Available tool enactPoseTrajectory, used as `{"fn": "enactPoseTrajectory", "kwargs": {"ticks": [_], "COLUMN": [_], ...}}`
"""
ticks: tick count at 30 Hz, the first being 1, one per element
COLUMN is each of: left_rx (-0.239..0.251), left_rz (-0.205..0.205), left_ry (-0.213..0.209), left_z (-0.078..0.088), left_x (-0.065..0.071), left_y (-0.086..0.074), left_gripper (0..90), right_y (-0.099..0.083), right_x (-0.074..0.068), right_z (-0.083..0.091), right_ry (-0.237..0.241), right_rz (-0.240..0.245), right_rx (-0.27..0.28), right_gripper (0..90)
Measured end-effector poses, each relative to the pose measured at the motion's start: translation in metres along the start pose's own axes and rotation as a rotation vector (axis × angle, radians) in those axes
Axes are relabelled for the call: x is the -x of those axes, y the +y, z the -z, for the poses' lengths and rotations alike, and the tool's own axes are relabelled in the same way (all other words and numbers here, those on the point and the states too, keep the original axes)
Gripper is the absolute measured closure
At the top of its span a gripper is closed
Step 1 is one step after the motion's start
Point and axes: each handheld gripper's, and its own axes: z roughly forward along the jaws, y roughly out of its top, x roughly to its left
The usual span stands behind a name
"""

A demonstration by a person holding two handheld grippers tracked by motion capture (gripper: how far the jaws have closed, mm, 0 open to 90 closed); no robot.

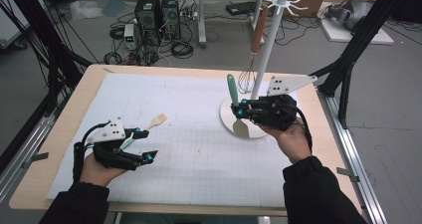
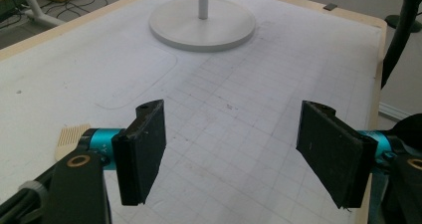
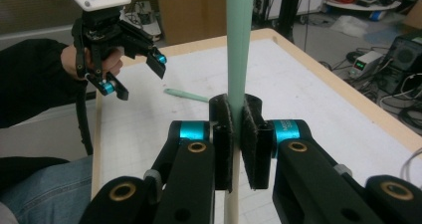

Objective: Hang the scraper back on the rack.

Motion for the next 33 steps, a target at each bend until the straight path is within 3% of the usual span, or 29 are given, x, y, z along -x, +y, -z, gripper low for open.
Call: {"fn": "enactPoseTrajectory", "kwargs": {"ticks": [33], "left_rx": [0.004], "left_rz": [0.010], "left_ry": [0.013], "left_z": [0.003], "left_x": [-0.004], "left_y": [-0.002], "left_gripper": [27.0], "right_y": [0.032], "right_x": [0.032], "right_z": [0.040], "right_ry": [-0.144], "right_rz": [-0.019], "right_rx": [0.056], "right_gripper": [84.5]}}
